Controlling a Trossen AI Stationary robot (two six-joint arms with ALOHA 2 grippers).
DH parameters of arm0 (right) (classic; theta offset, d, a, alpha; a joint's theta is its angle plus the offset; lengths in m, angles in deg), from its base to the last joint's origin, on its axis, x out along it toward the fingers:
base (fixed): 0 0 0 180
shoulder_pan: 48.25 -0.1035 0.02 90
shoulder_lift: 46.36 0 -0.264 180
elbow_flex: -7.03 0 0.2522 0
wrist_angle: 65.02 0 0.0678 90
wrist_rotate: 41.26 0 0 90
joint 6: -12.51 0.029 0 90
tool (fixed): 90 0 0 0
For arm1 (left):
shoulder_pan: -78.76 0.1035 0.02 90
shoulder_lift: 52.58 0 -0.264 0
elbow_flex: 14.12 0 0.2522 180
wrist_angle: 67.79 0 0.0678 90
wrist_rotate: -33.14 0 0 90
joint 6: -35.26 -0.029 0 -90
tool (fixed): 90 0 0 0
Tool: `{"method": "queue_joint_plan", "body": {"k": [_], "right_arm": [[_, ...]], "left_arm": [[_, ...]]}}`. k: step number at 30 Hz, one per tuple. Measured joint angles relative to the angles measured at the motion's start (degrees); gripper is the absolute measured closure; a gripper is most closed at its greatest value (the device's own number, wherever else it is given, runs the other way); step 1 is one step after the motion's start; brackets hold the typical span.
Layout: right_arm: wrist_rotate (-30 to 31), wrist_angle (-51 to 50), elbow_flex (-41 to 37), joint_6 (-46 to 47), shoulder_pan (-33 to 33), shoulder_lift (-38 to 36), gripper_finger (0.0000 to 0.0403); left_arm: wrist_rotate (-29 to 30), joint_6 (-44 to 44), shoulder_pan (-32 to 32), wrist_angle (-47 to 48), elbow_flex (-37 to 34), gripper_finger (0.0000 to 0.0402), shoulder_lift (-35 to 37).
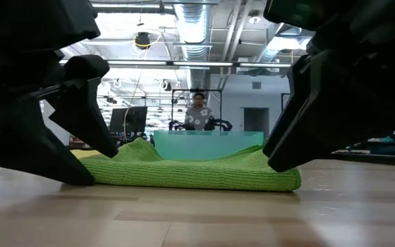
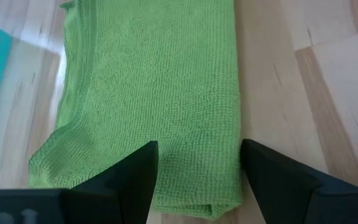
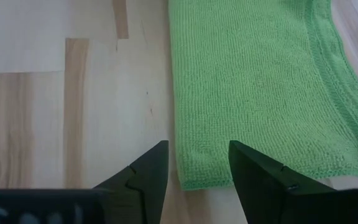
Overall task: Roll microfiber towels into tight, uniform cylinder then place into a basket
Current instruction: Roll the folded green microfiber towel
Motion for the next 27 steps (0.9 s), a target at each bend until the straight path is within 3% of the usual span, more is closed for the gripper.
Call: {"method": "queue_joint_plan", "body": {"k": [8, 17, 21, 27], "right_arm": [[-0.41, 4.46, -4.0, 0.0, 0.04, 0.0, 0.0215], [-3.07, 6.82, -5.31, 0.24, 1.34, -0.27, 0.0224], [-4.63, 9.16, -6.4, 3.07, 2.36, -0.41, 0.0261], [-6.42, 10.21, -6.41, 3.45, 3.35, -0.39, 0.0361]], "left_arm": [[-0.41, 1.21, 0.08, 0.05, -0.14, 0.0185, 0.0], [-2.07, 1.34, 0.1, -0.4, -0.14, 0.0298, -0.15], [-2.16, 3.46, 0.12, -0.39, -0.18, 0.0349, -0.23], [-2.81, 5.85, 0.25, -0.06, -0.2, 0.0395, -0.21]]}}
